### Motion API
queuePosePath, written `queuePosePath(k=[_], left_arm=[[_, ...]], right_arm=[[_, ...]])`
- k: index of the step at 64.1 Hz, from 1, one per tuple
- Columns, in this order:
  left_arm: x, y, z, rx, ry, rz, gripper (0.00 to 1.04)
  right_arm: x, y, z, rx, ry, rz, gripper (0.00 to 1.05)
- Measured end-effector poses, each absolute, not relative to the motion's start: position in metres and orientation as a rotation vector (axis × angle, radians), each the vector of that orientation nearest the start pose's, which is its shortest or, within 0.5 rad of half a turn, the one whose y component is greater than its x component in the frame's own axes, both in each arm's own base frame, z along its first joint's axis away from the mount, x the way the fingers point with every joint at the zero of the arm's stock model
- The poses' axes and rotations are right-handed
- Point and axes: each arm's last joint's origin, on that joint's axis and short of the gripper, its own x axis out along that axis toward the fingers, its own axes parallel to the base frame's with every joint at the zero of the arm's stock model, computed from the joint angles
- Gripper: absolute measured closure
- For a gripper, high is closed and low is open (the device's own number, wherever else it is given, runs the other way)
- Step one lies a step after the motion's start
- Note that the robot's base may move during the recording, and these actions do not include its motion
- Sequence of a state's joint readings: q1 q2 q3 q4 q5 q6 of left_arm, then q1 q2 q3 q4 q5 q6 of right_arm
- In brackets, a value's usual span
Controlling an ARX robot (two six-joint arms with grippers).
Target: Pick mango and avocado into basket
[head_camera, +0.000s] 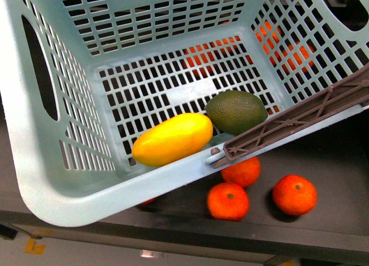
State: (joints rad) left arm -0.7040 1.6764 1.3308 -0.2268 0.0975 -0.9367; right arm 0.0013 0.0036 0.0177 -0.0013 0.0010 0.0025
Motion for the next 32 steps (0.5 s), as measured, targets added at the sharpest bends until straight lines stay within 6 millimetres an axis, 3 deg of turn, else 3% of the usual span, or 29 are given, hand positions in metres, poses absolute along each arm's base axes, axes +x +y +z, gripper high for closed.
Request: queuePosePath(k=[32], left_arm=[[0.2891,-0.2464,0.2872,-0.692,0.869,-0.446,0.9]], right_arm=[[0.0968,0.0002,0.1692,0.002,-0.014,0.005,0.09]])
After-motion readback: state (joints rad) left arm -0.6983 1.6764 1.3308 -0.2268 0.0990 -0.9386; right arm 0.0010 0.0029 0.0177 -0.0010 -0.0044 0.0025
